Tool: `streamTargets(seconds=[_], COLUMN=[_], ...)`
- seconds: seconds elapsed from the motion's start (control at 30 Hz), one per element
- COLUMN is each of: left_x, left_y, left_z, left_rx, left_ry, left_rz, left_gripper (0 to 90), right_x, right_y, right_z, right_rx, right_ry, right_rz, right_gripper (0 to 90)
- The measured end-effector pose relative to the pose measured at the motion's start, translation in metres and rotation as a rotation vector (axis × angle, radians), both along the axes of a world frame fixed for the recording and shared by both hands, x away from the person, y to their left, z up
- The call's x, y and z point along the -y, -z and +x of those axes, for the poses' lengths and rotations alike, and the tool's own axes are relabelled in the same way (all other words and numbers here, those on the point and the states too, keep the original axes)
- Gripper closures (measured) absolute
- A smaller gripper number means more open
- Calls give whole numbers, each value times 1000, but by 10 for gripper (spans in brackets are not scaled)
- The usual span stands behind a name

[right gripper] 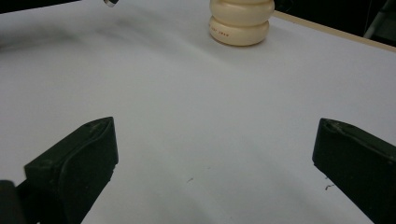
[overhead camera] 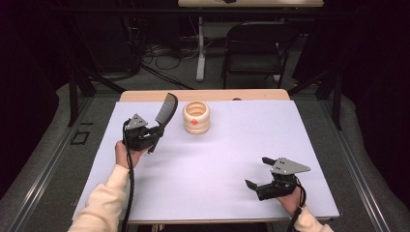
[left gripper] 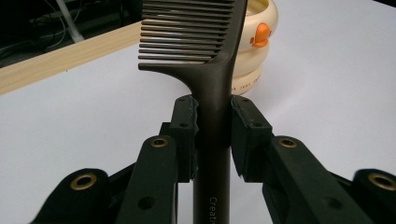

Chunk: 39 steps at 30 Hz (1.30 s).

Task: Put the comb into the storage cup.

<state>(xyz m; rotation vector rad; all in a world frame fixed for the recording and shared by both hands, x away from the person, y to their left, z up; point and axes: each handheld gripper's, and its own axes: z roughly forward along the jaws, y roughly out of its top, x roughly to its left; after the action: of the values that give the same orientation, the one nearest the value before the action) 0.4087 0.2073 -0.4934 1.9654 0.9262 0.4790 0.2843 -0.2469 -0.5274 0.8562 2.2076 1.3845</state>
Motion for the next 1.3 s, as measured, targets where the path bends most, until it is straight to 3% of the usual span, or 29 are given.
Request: streamTargets(seconds=[0.33, 1.3], left_x=[7, 26], left_y=[-9, -21], left_z=[6, 23], left_rx=[20, 51], left_ry=[10, 26], left_rz=[-32, -64], left_gripper=[724, 724], right_x=[0, 1], right_y=[0, 0], right_z=[0, 0], right_rx=[-1, -2], right_ry=[2, 0], right_rz=[-1, 0], right_gripper=[0, 0])
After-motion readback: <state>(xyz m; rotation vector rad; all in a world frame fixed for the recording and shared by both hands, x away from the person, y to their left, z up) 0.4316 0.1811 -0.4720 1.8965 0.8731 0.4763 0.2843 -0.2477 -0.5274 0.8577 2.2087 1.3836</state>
